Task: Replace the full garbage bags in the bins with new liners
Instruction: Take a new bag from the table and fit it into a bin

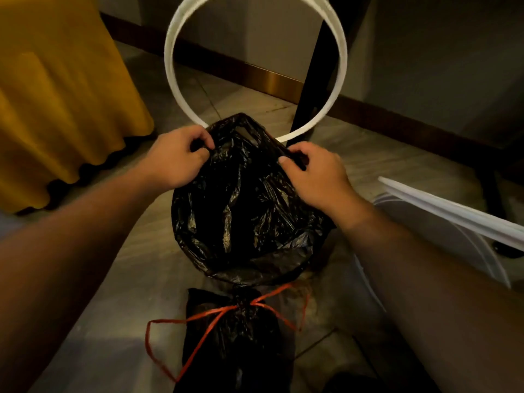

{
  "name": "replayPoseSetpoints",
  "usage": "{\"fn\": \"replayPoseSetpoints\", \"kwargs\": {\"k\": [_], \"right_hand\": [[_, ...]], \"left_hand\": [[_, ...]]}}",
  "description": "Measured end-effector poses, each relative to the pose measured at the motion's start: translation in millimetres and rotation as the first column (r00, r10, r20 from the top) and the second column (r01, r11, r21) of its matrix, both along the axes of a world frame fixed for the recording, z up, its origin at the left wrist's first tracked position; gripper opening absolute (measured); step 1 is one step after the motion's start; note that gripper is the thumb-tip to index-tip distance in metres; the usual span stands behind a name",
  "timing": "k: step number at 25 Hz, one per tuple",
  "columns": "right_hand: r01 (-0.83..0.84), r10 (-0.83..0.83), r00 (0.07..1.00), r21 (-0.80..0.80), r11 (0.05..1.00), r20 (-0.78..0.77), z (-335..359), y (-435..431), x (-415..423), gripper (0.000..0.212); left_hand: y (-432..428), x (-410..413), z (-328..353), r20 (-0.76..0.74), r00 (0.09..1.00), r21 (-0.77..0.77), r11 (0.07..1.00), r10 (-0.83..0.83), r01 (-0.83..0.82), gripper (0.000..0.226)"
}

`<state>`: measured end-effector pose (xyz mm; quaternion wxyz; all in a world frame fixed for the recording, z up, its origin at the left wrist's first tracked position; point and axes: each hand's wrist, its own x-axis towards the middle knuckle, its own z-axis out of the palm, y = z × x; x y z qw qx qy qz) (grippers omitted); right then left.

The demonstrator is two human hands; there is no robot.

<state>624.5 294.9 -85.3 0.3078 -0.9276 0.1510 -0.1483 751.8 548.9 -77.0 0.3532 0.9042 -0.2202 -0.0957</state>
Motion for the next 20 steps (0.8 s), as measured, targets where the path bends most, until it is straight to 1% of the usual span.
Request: {"fn": "replayPoseSetpoints", "kwargs": {"k": [2, 3, 6, 8, 10, 12, 13, 15, 17, 18, 20], "right_hand": [[-0.071, 0.072, 0.996, -0.021, 0.997, 0.046, 2, 3, 6, 0.029], [-0.076, 0.076, 0.995, -0.005, 0.997, 0.062, 3, 4, 10, 0.029], [-0.023, 0.022, 0.999, 0.029, 0.999, 0.028, 0, 1, 21, 0.020], [0.030, -0.026, 0.998, 0.065, 0.997, -0.058, 1, -2, 27, 0.015], [0.085, -0.054, 0.985, 0.189, 0.978, -0.164, 5, -7, 37, 0.013], [0.145, -0.053, 0.951, 0.285, 0.947, -0.305, 11, -11, 48, 0.015], [0.201, -0.066, 0.925, 0.336, 0.920, -0.374, 13, -12, 52, 0.020], [0.341, -0.100, 0.876, 0.458, 0.821, -0.473, 17, -12, 56, 0.033], [0.384, -0.072, 0.847, 0.510, 0.770, -0.527, 19, -11, 61, 0.041], [0.393, -0.060, 0.840, 0.529, 0.752, -0.538, 19, -10, 64, 0.041], [0.412, -0.038, 0.824, 0.552, 0.725, -0.565, 20, -7, 68, 0.034]], "left_hand": [[-1, 1, -1, 0.013, 1.000, -0.013, 1.000, -0.026, 0.026, 0.013], [-1, 2, -2, 0.019, 0.999, -0.023, 0.999, -0.032, 0.033, 0.015], [-2, 3, -2, -0.003, 0.998, -0.061, 0.996, -0.065, 0.065, 0.029], [-5, 8, -1, -0.073, 0.995, -0.085, 0.994, -0.071, 0.065, 0.038], [-7, 15, 1, -0.157, 0.986, -0.144, 0.989, -0.063, 0.040, 0.042], [-6, 19, -3, -0.233, 0.971, -0.190, 0.982, -0.045, 0.000, 0.043], [-5, 18, -5, -0.260, 0.965, -0.208, 0.978, -0.033, -0.023, 0.043], [-6, 15, -10, -0.333, 0.943, -0.276, 0.957, -0.010, -0.087, 0.045], [-11, 17, -13, -0.420, 0.907, -0.331, 0.925, 0.032, -0.186, 0.044], [-16, 20, -15, -0.447, 0.893, -0.331, 0.918, 0.050, -0.217, 0.041], [-25, 26, -20, -0.480, 0.875, -0.290, 0.930, 0.063, -0.226, 0.029]]}}
